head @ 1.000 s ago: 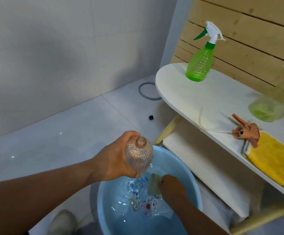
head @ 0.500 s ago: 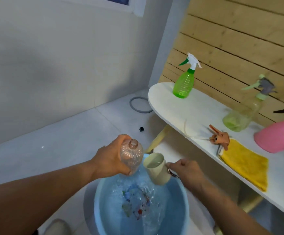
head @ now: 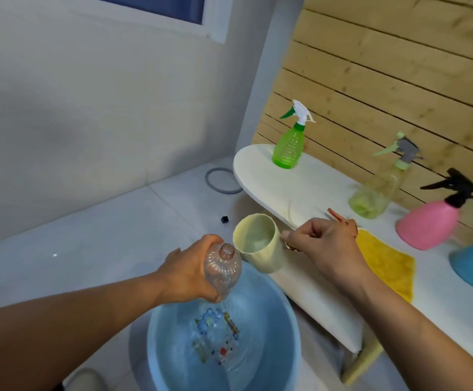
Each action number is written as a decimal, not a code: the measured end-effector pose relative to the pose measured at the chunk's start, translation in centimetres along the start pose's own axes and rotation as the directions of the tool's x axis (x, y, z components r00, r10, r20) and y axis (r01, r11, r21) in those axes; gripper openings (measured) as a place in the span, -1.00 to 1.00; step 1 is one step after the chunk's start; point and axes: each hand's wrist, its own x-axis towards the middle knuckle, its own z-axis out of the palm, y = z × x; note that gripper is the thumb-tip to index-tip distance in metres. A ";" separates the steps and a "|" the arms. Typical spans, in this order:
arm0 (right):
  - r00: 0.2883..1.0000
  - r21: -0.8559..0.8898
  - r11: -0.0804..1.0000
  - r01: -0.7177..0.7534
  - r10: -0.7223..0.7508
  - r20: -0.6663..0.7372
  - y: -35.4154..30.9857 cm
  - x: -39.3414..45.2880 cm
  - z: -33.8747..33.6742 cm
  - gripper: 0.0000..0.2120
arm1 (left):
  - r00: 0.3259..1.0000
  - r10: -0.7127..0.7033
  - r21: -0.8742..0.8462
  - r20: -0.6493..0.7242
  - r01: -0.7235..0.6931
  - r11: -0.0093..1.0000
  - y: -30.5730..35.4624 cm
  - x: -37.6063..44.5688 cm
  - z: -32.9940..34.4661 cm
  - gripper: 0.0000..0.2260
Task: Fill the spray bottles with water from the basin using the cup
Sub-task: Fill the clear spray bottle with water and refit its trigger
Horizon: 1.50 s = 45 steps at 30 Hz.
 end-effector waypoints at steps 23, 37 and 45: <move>0.953 -0.452 0.869 0.203 -0.281 -0.112 -1.1 -0.7 -0.1 -0.78 | 0.997 0.078 0.033 0.003 -0.078 0.996 0.7 1.5 0.9 -0.08; 0.917 -0.564 0.786 0.253 -0.380 -0.119 -1.7 -1.5 -0.3 -0.79 | 0.997 0.082 0.047 0.014 -0.083 0.995 1.3 1.6 1.3 -0.07; 0.863 -0.642 0.696 0.320 -0.495 -0.106 -1.4 -1.5 -0.1 -0.82 | 0.996 0.084 0.055 0.017 -0.085 0.995 1.4 1.7 1.4 -0.07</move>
